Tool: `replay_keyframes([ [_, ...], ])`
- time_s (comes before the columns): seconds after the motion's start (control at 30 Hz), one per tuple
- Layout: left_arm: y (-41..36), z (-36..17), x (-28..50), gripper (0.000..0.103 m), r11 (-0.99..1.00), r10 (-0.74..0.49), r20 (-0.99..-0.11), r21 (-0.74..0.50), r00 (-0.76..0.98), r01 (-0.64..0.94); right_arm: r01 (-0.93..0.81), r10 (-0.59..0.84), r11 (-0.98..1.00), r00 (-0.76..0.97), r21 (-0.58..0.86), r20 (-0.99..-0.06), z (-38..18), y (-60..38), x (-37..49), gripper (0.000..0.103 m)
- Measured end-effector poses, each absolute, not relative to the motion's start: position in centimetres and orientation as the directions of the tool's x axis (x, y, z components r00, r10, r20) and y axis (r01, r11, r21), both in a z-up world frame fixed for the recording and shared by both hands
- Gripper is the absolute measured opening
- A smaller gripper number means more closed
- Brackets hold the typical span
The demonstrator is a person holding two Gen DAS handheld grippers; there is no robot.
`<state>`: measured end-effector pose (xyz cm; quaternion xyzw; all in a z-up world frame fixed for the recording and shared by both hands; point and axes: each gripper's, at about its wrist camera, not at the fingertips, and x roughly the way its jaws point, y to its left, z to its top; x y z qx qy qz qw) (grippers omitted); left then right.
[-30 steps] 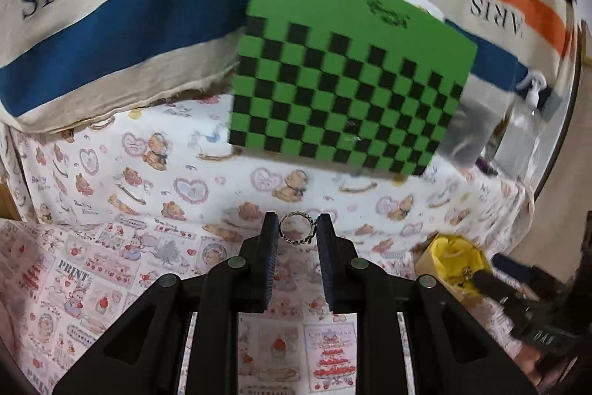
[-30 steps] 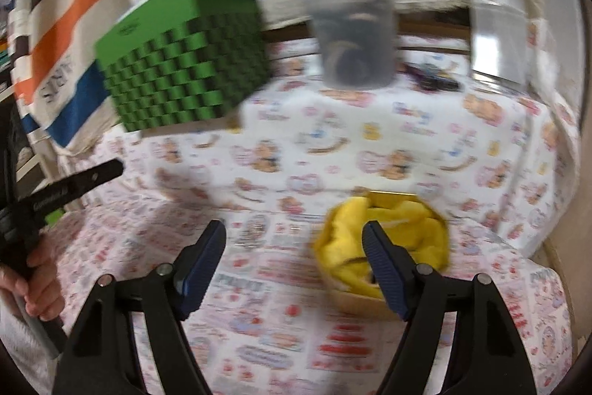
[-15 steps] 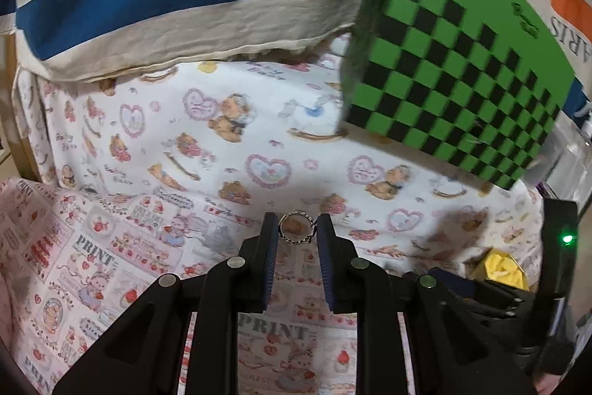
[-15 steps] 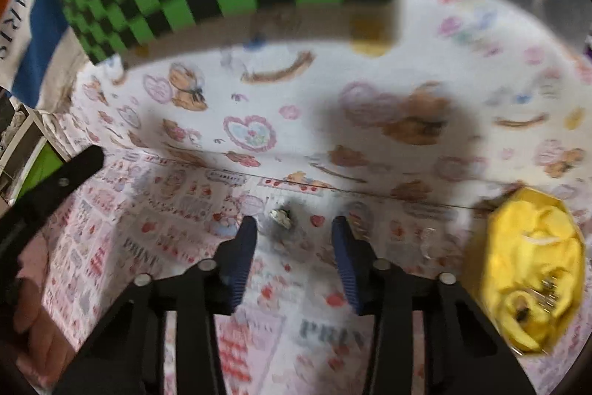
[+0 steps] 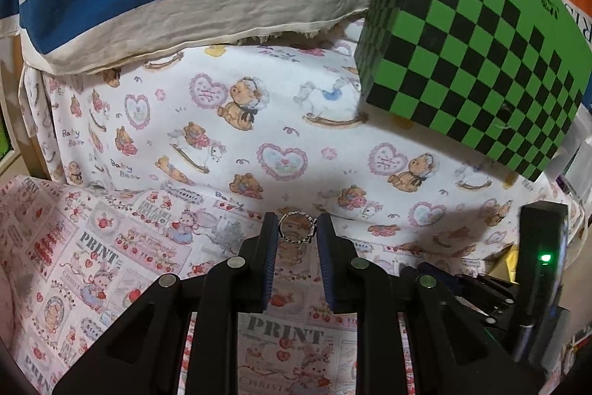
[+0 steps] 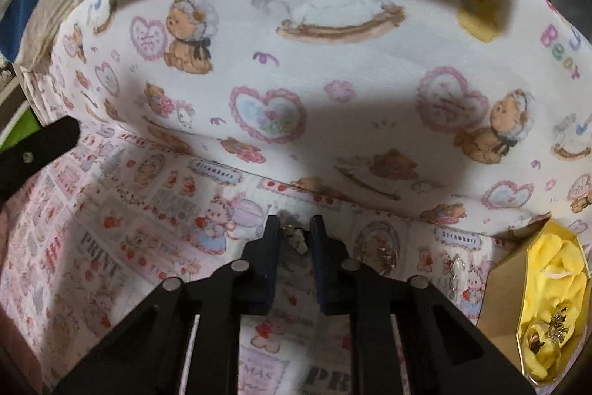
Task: Organize jewelry
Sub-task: 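Lift the ring with the left tool while the right tool grasps a silver chain, then open both tools over the yellow-lined box to drop the ring and chain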
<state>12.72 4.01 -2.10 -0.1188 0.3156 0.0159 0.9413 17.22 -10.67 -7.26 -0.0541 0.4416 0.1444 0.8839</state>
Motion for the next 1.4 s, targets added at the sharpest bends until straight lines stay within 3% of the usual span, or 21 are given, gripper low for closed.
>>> replay_keyframes([
  [0.6, -2.9, 0.1, 9.0, 0.02, 0.992, -0.097, -0.512, -0.121, 0.854, 0.04, -0.3, 0.316, 0.943, 0.67, 0.144, -0.672, -1.6, -20.9, 7.6, 0.015],
  [0.97, -5.7, 1.7, 7.3, 0.02, 0.987, -0.162, -0.47, -0.081, 0.867, 0.141, -0.169, 0.314, 0.942, 0.755, 0.291, -0.576, 0.2, -29.8, 7.3, 0.015],
  [1.27, -13.9, -0.2, 9.0, 0.02, 0.923, -0.375, -0.583, -0.159, 0.721, 0.352, -0.06, 0.297, 0.922, 0.744, 0.383, -0.599, -0.5, -35.6, 8.5, 0.015],
  [1.4, -16.8, -1.4, 10.3, 0.02, 0.914, -0.398, -0.612, -0.203, 0.683, 0.35, -0.047, 0.358, 0.881, 0.719, 0.471, -0.596, -1.3, -37.2, 9.0, 0.015],
])
